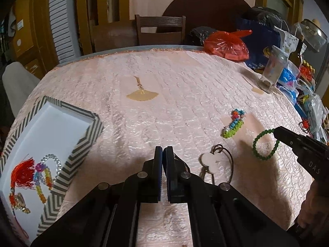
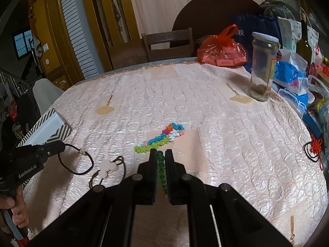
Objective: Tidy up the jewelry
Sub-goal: 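Carry the hair tie with the left tool while the right carries the green bracelet to the tray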
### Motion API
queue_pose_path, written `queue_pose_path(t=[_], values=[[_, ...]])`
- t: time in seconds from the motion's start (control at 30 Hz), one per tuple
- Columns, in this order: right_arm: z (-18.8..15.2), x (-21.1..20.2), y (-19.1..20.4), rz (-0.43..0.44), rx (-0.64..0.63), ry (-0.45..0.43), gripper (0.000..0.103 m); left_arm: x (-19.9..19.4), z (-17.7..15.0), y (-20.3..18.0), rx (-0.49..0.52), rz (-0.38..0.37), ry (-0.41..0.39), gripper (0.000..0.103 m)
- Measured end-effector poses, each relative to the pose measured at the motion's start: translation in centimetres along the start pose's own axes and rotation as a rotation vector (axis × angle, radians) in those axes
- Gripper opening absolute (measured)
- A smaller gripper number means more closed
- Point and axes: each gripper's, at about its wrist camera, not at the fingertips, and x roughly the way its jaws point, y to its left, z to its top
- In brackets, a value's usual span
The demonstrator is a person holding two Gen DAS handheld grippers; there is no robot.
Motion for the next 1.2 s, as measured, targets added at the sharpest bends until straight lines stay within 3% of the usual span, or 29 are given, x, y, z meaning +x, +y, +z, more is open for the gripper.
queue_pose_path(t=[0.57, 0.9, 1.2], values=[[1.1, -0.3, 4.9, 0.047, -0.075, -0.046, 0.007, -2.7, 0.7, 3.4, -0.059, 0.025, -0.058, 0.033], [2.1, 0.1, 9.3, 0.105, -0.120, -0.066, 0.007, -5.2, 1.3, 9.4, -0.161, 0.082, -0.109, 0.033], [3.1, 0.9, 14.6, 0.179, -0.165, -0.067, 0.007, -7.1, 0.9, 16.0, -0.227, 0.181, -0.127, 0.033]])
